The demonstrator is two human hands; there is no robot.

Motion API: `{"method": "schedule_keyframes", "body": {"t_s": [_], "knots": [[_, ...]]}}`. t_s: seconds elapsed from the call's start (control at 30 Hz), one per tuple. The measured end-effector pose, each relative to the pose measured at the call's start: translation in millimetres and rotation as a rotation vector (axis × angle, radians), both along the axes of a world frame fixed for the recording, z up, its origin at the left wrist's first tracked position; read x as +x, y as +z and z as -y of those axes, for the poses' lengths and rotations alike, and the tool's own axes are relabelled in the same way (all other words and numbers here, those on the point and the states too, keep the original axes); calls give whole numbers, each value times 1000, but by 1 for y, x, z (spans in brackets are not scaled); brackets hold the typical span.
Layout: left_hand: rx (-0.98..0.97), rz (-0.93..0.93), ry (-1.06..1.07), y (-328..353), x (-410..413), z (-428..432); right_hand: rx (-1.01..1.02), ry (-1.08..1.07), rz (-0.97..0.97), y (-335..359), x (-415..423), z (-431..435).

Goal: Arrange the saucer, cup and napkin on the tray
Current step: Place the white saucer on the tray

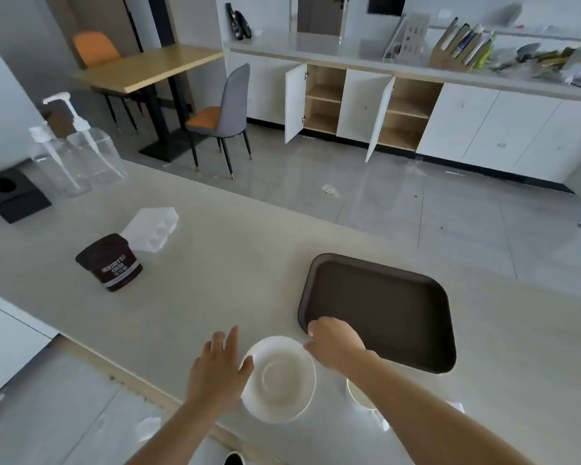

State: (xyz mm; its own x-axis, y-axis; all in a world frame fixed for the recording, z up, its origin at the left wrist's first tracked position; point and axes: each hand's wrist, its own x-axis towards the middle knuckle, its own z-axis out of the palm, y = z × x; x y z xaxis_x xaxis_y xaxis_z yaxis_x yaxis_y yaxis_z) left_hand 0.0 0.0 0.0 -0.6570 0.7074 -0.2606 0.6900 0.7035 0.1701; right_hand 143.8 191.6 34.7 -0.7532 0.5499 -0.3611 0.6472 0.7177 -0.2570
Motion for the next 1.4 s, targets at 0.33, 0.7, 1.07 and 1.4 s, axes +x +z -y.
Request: {"method": "schedule_keyframes", "body": {"t_s": [0.33,0.7,1.07,1.4], "knots": [[56,260,147,-20,14,12,-5,53,181,-22,-9,13],[259,429,383,-27,22,7,-61,-27,179,-26,-12,12],[378,613,461,-7,25,-29,-65,-139,81,-8,-10,-27],[388,593,359,0,31,-94,-64,-304,-5,-4,10,-74]]}}
